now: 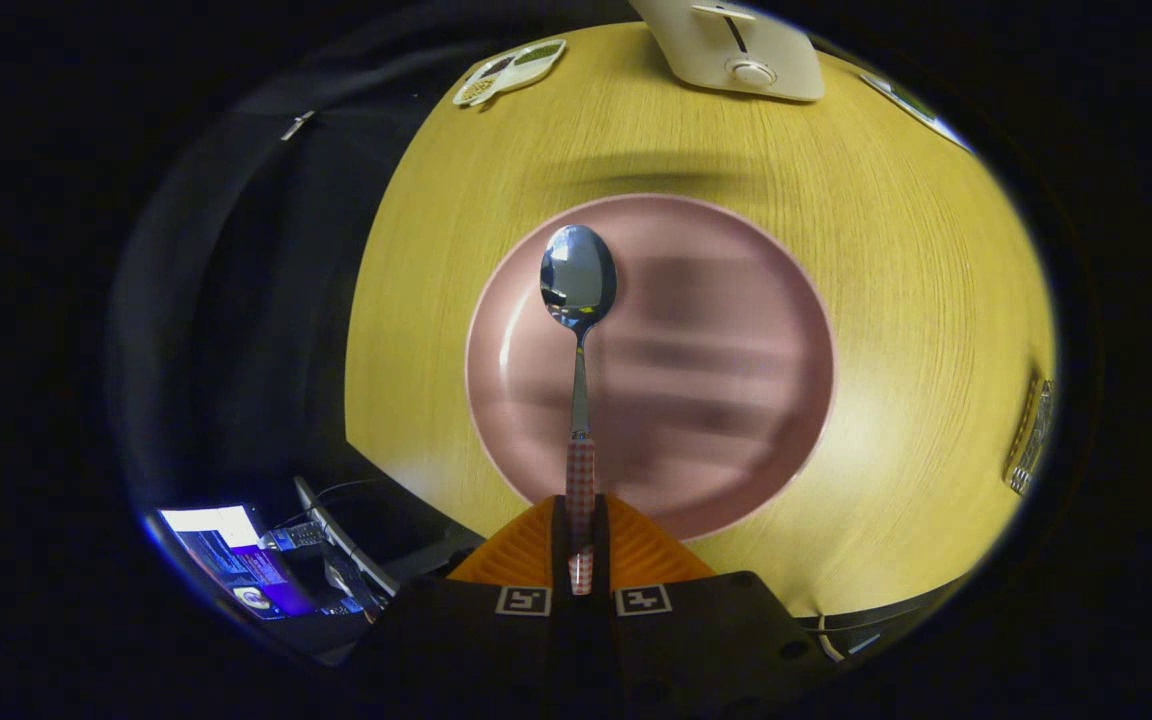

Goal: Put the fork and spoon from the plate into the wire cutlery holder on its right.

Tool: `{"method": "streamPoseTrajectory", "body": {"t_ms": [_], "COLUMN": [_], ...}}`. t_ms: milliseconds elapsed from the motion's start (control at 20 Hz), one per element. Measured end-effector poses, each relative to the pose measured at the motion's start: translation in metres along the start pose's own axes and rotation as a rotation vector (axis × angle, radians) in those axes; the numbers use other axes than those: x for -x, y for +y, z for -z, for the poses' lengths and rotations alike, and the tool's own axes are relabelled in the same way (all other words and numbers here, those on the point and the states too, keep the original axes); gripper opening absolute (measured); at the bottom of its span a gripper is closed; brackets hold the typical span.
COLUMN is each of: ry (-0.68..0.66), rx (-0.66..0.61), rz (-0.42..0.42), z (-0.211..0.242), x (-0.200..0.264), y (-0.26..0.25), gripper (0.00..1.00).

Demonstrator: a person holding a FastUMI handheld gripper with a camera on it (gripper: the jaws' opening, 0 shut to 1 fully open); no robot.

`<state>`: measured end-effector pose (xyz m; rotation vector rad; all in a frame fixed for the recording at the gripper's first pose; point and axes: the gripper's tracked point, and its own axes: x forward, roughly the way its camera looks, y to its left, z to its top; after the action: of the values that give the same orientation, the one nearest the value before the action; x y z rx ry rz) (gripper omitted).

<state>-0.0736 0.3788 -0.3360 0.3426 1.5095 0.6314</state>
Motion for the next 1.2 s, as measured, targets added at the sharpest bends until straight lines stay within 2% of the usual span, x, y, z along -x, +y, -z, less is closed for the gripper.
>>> {"method": "streamPoseTrajectory", "body": {"t_ms": [350,600,750,950,1200], "ry": [-0.079,-0.099,-0.094,-0.054,0.097], "rx": [0.072,0.078,0.032,-0.023,-0.043], "rz": [-0.078,-0.082,-0.096,-0.016,0.114], "z": [0.004,0.017,0.027,0.038,0.069], "x": [0.1,0.175,0.22,0.258,0.278], "y": [-0.014,-0.059,-0.09,-0.158,-0.228], "gripper": [0.08,0.08,0.08,0.09,0.08]}}
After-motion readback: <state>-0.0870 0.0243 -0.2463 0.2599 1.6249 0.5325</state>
